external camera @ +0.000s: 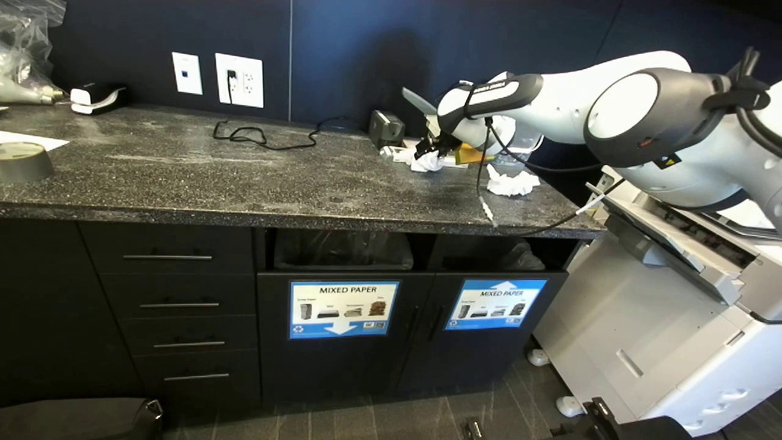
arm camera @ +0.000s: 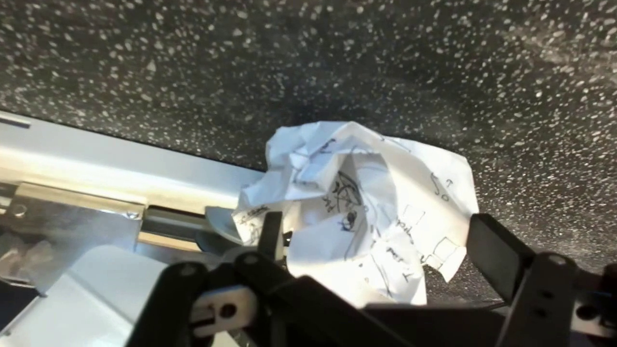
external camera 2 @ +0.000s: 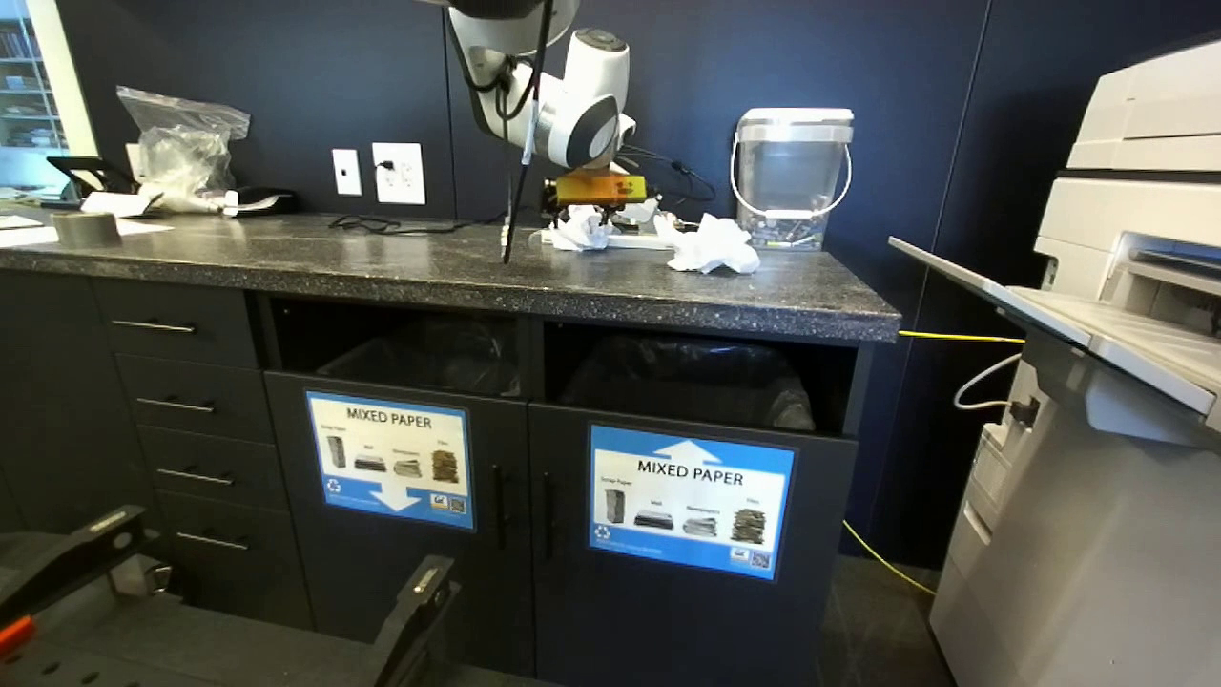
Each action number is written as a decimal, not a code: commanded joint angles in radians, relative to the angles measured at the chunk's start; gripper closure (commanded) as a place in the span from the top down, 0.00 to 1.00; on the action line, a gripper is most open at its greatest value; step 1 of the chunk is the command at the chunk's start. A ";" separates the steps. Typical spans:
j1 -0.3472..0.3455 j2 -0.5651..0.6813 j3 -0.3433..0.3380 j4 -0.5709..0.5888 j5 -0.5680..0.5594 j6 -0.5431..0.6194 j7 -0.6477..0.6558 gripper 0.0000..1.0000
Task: Put the white pieces of paper in the right bin
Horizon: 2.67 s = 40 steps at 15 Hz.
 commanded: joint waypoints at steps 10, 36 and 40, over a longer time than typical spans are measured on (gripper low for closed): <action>0.054 0.122 -0.027 0.218 0.018 -0.040 -0.015 0.14; 0.125 0.007 -0.272 0.172 -0.179 -0.641 -0.070 0.10; 0.121 -0.037 -0.289 0.108 -0.172 -0.668 0.020 0.10</action>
